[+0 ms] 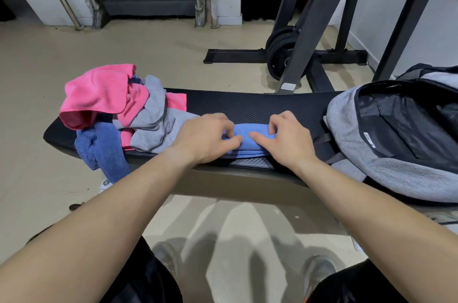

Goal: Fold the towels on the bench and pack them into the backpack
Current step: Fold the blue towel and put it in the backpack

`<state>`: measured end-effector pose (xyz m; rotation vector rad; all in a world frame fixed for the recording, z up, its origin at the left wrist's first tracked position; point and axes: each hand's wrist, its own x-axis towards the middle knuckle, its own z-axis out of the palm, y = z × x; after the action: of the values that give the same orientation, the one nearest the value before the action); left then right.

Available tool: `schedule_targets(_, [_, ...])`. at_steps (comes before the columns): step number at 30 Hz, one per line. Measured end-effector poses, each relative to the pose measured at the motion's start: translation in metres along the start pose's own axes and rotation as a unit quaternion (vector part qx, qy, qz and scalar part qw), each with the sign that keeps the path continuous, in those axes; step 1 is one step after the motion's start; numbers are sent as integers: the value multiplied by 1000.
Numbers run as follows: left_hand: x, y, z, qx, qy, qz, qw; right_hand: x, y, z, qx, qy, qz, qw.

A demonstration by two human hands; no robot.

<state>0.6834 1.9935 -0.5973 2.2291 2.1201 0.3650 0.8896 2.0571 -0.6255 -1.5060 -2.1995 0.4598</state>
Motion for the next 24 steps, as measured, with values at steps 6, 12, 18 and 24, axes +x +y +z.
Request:
schedule_targets(6, [37, 33, 2, -51, 80, -120, 988, -8, -1, 8, -31, 16, -12, 999])
schedule_targets(12, [47, 37, 53, -18, -26, -137, 990, -3, -4, -4, -129, 14, -17, 991])
schedule_targets(18, [39, 39, 63, 28, -35, -136, 990, 20, -23, 2, -161, 13, 3, 987])
schedule_targets(24, [37, 43, 63, 22, -55, -150, 987, 22, 0, 22, -180, -79, -9, 980])
